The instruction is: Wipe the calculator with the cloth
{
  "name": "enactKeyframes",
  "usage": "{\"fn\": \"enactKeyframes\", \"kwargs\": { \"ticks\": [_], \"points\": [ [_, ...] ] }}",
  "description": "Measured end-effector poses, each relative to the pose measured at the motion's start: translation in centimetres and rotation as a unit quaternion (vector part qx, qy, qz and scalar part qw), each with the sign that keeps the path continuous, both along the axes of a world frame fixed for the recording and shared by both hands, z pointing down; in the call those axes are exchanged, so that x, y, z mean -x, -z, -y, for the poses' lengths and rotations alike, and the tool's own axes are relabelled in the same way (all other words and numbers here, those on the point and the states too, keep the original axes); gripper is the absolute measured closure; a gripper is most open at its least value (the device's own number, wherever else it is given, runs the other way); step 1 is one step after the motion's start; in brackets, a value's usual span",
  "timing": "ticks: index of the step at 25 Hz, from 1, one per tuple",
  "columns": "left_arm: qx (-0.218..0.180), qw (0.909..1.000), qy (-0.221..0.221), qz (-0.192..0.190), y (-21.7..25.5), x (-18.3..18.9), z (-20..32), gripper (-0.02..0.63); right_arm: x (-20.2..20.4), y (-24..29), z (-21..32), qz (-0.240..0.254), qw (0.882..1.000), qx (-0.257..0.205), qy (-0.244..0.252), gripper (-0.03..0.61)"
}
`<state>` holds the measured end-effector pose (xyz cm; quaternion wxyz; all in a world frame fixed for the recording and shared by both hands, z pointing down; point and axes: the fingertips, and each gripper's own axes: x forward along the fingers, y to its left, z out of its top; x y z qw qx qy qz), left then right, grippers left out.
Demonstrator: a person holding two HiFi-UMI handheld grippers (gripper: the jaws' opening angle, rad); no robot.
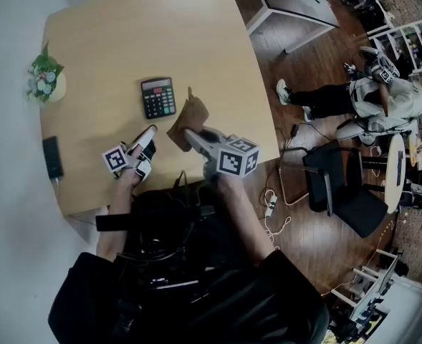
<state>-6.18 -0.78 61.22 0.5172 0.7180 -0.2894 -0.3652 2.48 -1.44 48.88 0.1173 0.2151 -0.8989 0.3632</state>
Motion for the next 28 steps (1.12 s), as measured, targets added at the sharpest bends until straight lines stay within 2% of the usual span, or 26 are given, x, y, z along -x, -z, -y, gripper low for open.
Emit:
{"fn": "enactKeyframes", "kwargs": {
  "ticks": [4,8,13,15,18,20,24,28],
  "points": [
    [0.044,0.9986,0.023,-0.016,-2.4,2.7,0.4,0.508,3.3,-2.0,1.2,-0.061,0.998,-0.009,0.034,0.532],
    [0.063,0.9970,0.026,-0.036,-3.6,2.9,1.3,0.506,6.9,-4.2,4.7,-0.118,0.989,-0.042,0.081,0.532],
    [0.065,0.9947,0.053,-0.059,-4.4,3.8,2.9,0.564,14.1,-9.2,8.5,-0.157,0.973,-0.051,0.163,0.532],
    [0.078,0.9930,0.060,-0.066,-4.9,3.7,2.9,0.598,16.7,-11.7,9.0,-0.178,0.962,-0.044,0.204,0.531],
    [0.086,0.9914,0.067,-0.073,-5.1,4.4,3.2,0.617,19.0,-15.4,9.6,-0.234,0.938,-0.052,0.251,0.531],
    [0.087,0.9910,0.068,-0.076,-5.0,4.5,3.1,0.617,18.5,-17.3,10.1,-0.267,0.927,-0.052,0.257,0.531],
    [0.096,0.9895,0.067,-0.084,-5.2,4.5,2.9,0.617,15.6,-17.9,11.5,-0.273,0.934,-0.041,0.225,0.528],
    [0.094,0.9898,0.071,-0.081,-5.3,4.7,3.0,0.618,11.5,-17.5,13.9,-0.293,0.934,-0.059,0.195,0.525]
  ]
}}
